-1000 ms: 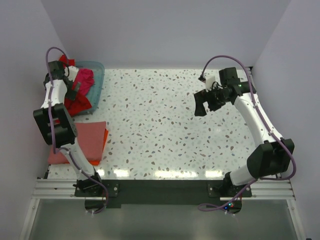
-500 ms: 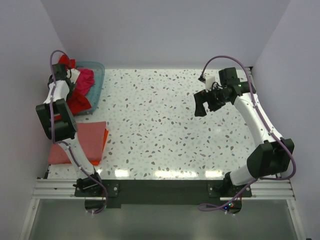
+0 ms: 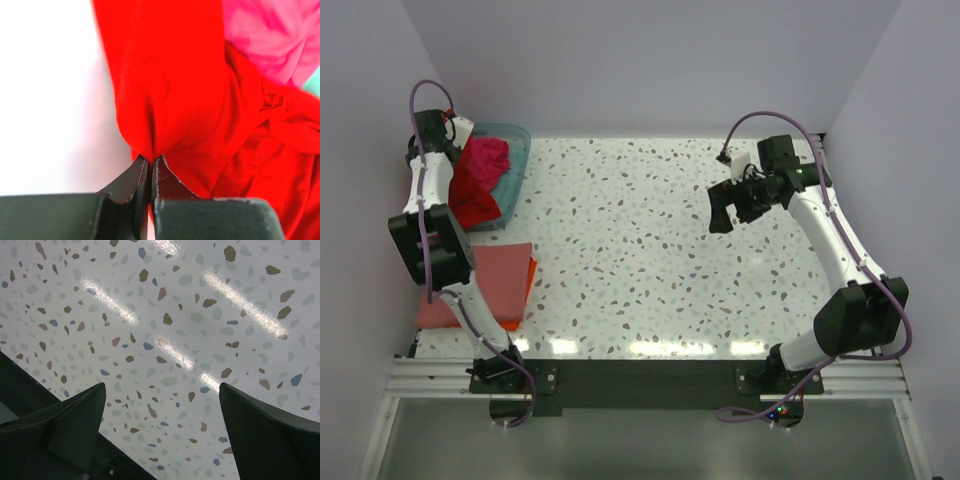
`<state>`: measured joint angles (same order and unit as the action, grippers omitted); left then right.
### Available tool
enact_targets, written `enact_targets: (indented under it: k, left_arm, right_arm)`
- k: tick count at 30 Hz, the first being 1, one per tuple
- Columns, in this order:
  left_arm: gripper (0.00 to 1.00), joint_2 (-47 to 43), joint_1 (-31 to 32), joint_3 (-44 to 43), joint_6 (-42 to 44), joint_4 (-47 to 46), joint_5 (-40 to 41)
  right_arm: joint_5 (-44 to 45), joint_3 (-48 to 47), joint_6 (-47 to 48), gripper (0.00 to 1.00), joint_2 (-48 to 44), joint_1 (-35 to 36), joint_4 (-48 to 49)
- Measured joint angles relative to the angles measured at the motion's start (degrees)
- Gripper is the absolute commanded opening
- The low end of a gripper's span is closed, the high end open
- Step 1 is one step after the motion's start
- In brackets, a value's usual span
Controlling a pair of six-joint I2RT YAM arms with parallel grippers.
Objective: Fold and stack the t-shirts
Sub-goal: Grab the tshirt from the pile, then move the tshirt to the center of the board
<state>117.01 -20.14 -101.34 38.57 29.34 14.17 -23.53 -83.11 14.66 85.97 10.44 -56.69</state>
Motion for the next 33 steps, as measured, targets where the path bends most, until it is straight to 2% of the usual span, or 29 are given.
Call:
enact_targets:
  k: [8,13,22,24,28,30,31,32,33]
  left_arm:
    - [0.0,-5.6,5.5,-8.9,-1.5,0.4,-1.8]
    - [0.0,-7.0,13.6,-17.5,-3.9,-0.3,-4.1]
    - [0.0,-6.4,39.4,-30.1,-7.1,-5.7,-6.6]
    - [0.0,-6.3,42.8,-31.3,-9.9,-7.9,-8.3]
    - [0.0,-6.8,44.2,-31.0,-17.4,-12.3,-13.5]
    - [0.0,-8.1,43.6,-27.3,-21.6,-14.6,-16.3]
    - [0.03,-8.8,43.4,-25.3,-23.1,-15.1,-17.4]
    - [0.15,-9.5,43.2,-22.8,-24.7,-15.2,-18.7]
    - [0.35,-10.5,43.0,-19.3,-26.2,-15.9,-19.8]
  right_arm:
    - [0.0,0.0,0.0,0.99,0.0,0.0,0.0]
    - [0.0,0.0,0.0,0.99,0.0,0.0,0.0]
    - [0.7,1.1,-0.1,0.99,-1.0,0.0,0.6]
    - [1.5,2.1,-0.1,0.99,-1.9,0.0,0.9]
    - [3.5,3.2,-0.1,0.99,-3.7,-0.1,1.0]
    - [3.7,3.2,-0.1,0.99,-4.2,-0.3,1.0]
    - [3.8,3.2,-0.1,0.99,-4.3,-0.6,1.0]
    - [3.7,3.2,0.0,0.99,-4.5,-0.9,1.0]
    - [3.7,3.2,0.0,0.99,-4.6,-1.2,1.0]
